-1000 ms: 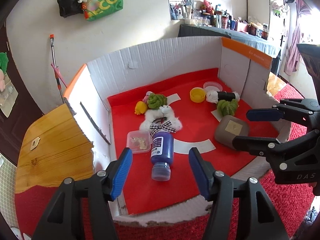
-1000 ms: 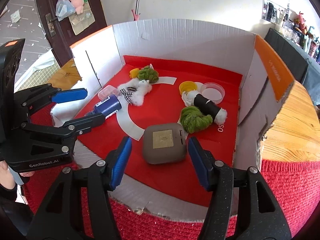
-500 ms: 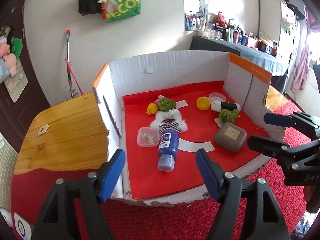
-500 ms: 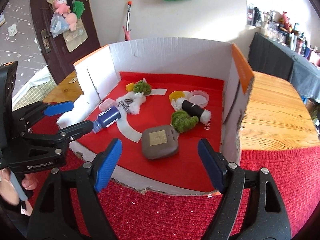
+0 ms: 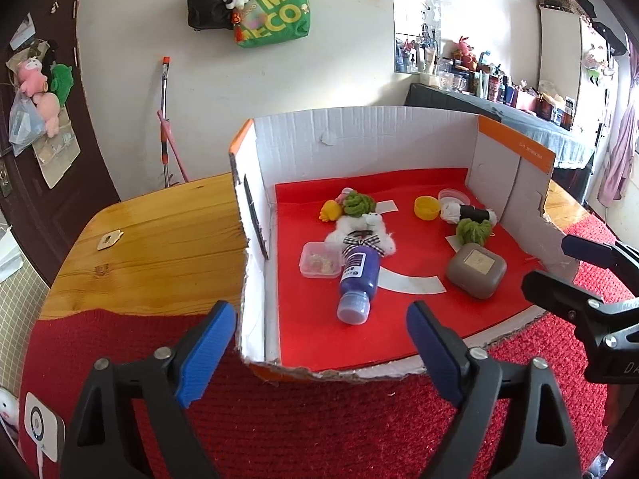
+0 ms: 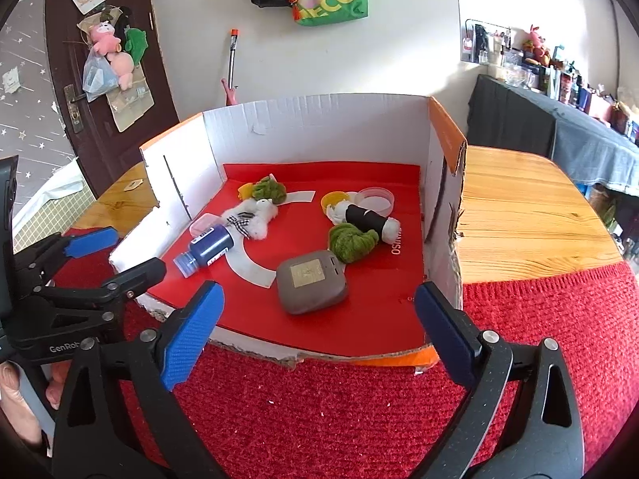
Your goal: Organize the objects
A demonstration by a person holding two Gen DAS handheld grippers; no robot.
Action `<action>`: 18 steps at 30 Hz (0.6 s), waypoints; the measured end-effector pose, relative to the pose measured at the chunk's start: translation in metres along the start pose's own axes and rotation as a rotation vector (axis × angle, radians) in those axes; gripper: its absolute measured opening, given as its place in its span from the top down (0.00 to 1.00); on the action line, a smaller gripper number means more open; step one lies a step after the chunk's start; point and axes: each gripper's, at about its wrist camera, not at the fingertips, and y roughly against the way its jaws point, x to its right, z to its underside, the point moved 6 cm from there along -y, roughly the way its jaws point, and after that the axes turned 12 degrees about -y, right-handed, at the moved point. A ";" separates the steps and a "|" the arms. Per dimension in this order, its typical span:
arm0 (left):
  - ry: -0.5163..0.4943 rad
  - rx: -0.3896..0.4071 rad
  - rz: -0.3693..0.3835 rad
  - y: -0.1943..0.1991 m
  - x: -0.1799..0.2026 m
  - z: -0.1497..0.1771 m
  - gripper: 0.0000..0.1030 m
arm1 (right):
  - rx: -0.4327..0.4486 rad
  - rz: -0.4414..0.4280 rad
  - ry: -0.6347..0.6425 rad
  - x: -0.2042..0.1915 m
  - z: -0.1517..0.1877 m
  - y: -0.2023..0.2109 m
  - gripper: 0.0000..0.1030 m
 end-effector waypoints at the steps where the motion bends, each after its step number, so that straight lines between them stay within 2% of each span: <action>1: 0.002 0.001 -0.004 0.001 -0.001 0.001 0.09 | 0.006 0.005 0.001 0.000 0.000 0.001 0.03; 8: 0.014 0.013 -0.014 0.005 -0.003 0.005 0.00 | 0.023 0.011 -0.003 0.000 0.005 0.004 0.02; 18: 0.015 0.018 -0.024 0.005 -0.003 0.011 0.00 | 0.056 0.038 0.015 -0.001 0.008 0.005 0.02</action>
